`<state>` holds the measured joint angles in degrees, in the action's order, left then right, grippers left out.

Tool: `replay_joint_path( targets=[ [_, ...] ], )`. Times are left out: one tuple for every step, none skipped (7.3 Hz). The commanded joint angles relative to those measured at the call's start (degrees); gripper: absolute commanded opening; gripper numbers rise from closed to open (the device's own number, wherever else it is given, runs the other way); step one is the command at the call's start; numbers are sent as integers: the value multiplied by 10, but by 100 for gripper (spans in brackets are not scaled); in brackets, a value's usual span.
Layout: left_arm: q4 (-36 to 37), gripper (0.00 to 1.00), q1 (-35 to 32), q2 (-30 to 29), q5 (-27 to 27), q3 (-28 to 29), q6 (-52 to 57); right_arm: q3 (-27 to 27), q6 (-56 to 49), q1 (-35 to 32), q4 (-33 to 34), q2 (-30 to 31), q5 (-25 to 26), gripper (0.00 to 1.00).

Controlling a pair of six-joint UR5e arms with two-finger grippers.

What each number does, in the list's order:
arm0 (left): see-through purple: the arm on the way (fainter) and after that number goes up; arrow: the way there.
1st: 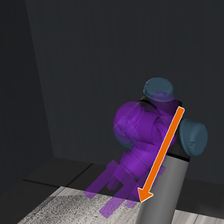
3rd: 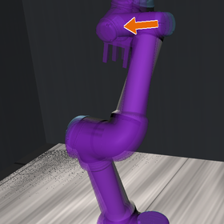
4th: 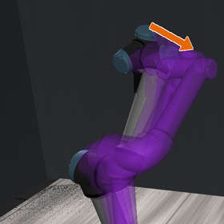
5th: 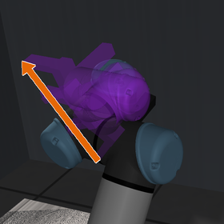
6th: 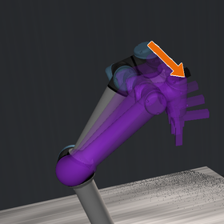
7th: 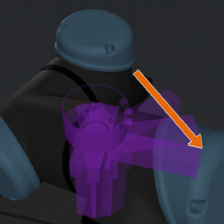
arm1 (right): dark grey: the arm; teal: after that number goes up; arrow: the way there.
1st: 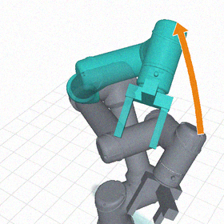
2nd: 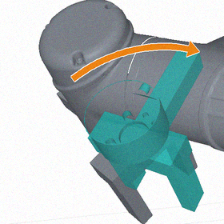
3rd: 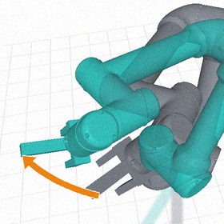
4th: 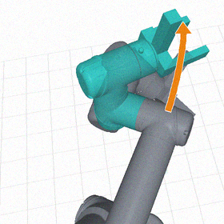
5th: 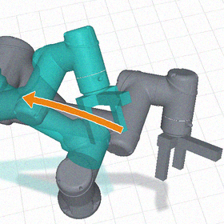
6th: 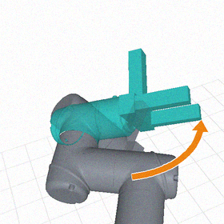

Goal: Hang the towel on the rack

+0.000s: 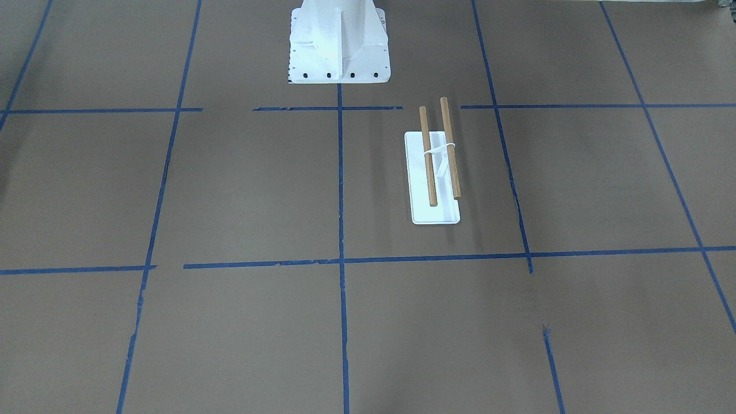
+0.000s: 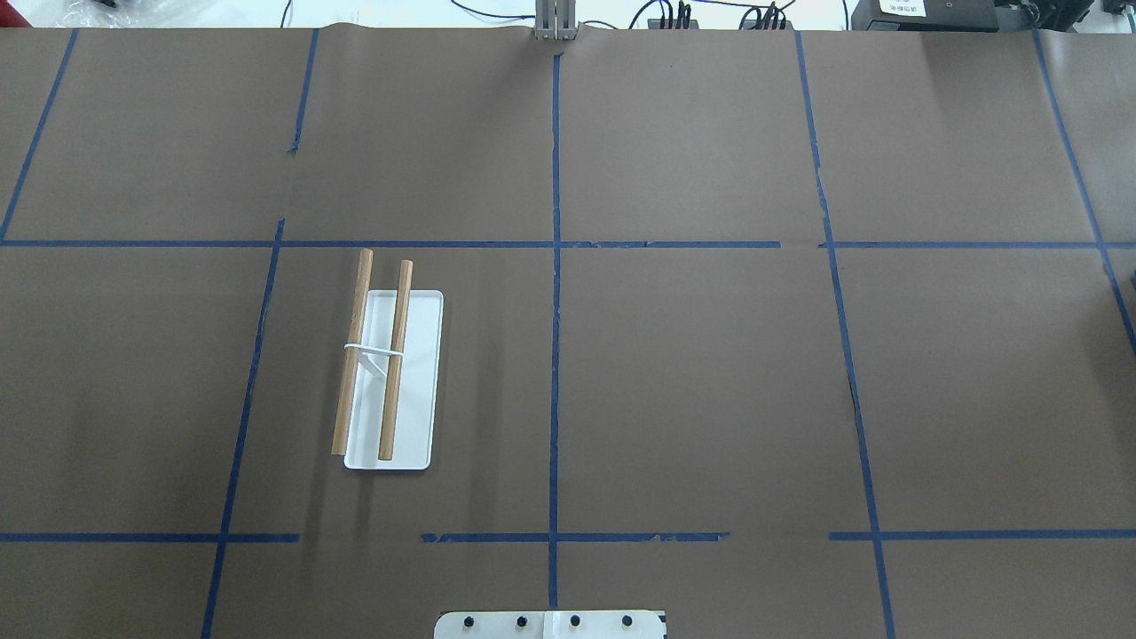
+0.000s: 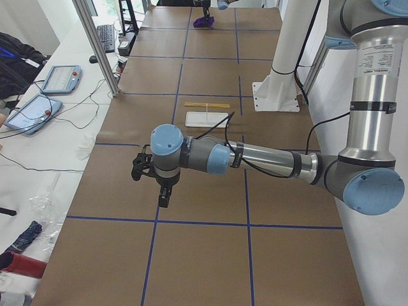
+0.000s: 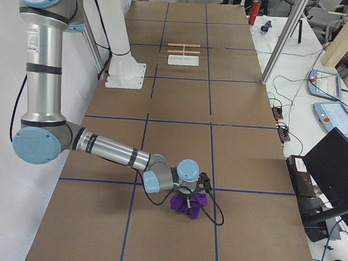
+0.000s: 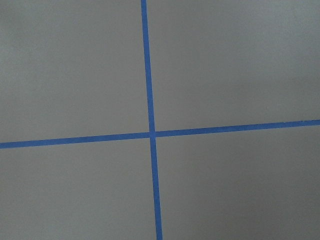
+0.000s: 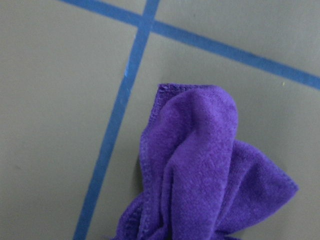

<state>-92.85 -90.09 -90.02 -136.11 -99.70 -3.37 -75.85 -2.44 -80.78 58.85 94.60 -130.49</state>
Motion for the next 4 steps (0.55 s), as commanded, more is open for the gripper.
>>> replay_joint_path(
  targets=[
    [-41, 100, 0, -1, 1, -21, -1, -105, 7, -34, 6, -7, -6, 0],
    [-95, 100, 0, -2, 1, -16, -1, -123, 9, -39, 10, -37, -2, 0],
    [-158, 100, 2, -2, 2, -12, -1, -126, 16, -37, 27, -82, 18, 0],
    [-220, 100, 10, -2, 3, -11, -17, -129, 41, 3, 34, -123, 41, 0]
  ],
)
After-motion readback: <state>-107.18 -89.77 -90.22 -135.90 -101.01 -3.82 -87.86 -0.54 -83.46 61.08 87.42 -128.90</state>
